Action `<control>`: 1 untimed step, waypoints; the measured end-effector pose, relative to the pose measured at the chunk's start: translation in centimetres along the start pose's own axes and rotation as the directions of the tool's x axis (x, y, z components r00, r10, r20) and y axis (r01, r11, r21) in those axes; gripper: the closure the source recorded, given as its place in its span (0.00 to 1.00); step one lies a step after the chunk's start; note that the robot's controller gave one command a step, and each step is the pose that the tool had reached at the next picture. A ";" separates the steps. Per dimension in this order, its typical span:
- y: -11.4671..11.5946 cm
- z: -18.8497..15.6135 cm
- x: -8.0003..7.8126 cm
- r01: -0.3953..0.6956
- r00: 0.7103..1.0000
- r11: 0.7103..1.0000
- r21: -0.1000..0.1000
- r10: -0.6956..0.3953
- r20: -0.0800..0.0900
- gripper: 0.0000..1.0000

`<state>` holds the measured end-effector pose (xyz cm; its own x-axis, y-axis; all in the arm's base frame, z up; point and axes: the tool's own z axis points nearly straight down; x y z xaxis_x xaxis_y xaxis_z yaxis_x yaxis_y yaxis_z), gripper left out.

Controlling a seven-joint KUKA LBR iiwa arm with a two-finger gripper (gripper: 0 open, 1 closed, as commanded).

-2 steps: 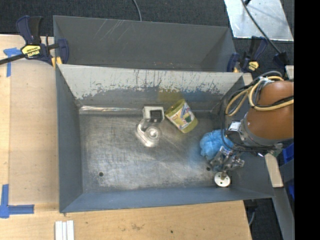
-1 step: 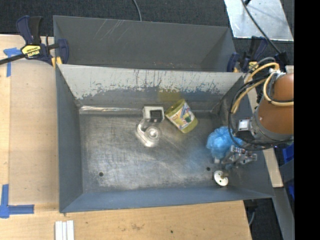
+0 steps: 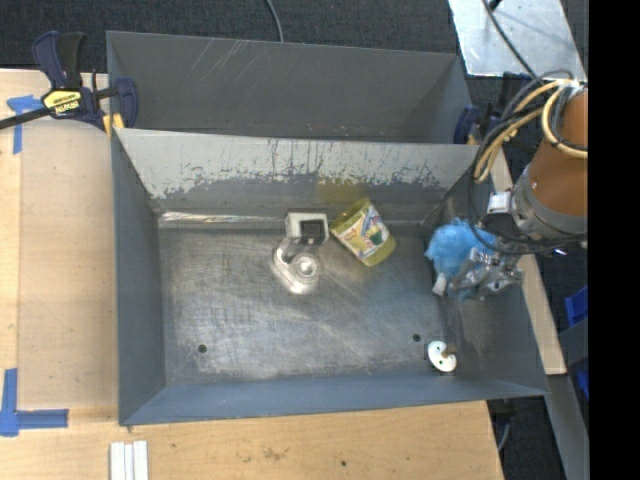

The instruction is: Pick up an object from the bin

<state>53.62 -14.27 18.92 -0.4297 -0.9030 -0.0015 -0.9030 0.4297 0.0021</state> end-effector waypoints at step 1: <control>-2.4 -4.5 -0.7 0.095 0.995 0.995 0.005 -0.095 0.000 1.00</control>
Offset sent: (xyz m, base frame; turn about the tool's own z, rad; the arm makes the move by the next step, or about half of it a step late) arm -0.0065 0.0278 -0.0478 -0.5221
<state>56.12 -14.68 23.43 -0.3421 -0.9397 -0.0018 -0.9397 0.3421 -0.0035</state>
